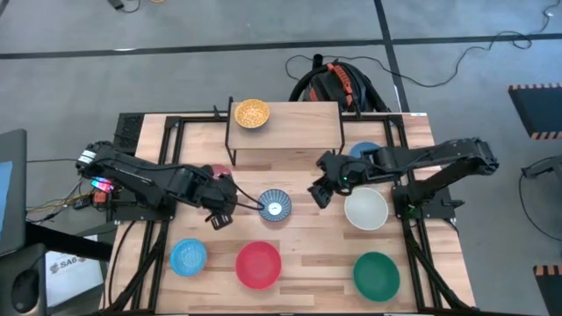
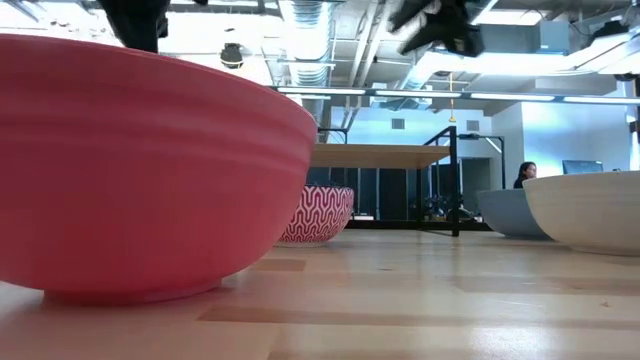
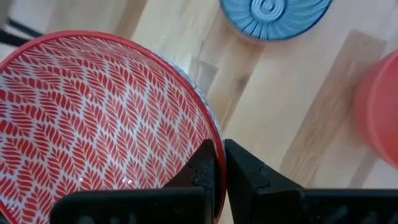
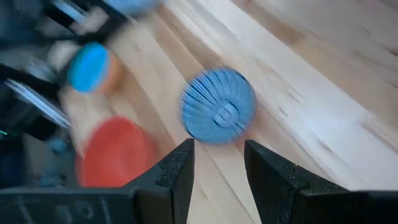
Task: Place and stack bowls onto a shelf
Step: Stack the red pattern bowl on top of the yellow pattern bowl on the shelf
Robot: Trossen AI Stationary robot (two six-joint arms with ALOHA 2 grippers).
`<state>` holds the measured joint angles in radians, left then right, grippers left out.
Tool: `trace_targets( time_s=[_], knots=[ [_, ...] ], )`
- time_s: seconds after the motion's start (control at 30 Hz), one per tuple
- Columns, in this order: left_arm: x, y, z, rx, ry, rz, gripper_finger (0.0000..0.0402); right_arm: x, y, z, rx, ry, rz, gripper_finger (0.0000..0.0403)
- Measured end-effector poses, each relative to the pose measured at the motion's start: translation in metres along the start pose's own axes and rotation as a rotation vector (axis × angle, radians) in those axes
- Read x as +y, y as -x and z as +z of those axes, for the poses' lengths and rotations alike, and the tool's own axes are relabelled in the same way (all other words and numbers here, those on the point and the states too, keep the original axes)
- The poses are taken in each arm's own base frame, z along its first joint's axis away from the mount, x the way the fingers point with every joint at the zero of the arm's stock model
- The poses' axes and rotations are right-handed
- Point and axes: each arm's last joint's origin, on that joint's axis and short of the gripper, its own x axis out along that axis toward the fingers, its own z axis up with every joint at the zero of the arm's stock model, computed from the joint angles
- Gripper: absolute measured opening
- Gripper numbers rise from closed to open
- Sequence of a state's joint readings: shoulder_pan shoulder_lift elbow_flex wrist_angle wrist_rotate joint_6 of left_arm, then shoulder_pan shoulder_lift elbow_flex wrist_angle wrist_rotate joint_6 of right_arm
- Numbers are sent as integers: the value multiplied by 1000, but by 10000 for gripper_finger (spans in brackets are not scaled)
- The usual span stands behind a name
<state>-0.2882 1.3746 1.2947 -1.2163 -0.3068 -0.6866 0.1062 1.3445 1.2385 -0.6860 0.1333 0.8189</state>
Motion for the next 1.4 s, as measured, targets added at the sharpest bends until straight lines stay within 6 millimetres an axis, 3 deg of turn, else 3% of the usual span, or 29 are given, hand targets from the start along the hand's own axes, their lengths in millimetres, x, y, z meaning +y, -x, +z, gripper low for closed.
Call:
trace_targets(
  time_s=[0.27, 0.4, 0.63, 0.77, 1.07, 1.4],
  knots=[
    [0, 18, 2, -35, -50, 33, 0, -2, -3, 4, -7, -50, 3, 166],
    [9, 28, 7, -34, -134, 85, 0, -1, -4, 7, -17, -73, 22, 166],
    [55, 56, 43, -89, -207, 157, 0, 2, -3, 5, -30, -84, 34, 166],
    [88, 61, 69, -145, -234, 196, 0, 6, -2, 2, -24, -74, 41, 166],
    [151, 36, 121, -164, -168, 278, 0, 10, -1, -3, -38, -75, 33, 166],
    [177, -9, 157, -58, -306, 197, 0, 11, -1, -5, -48, -87, 26, 166]
  ],
)
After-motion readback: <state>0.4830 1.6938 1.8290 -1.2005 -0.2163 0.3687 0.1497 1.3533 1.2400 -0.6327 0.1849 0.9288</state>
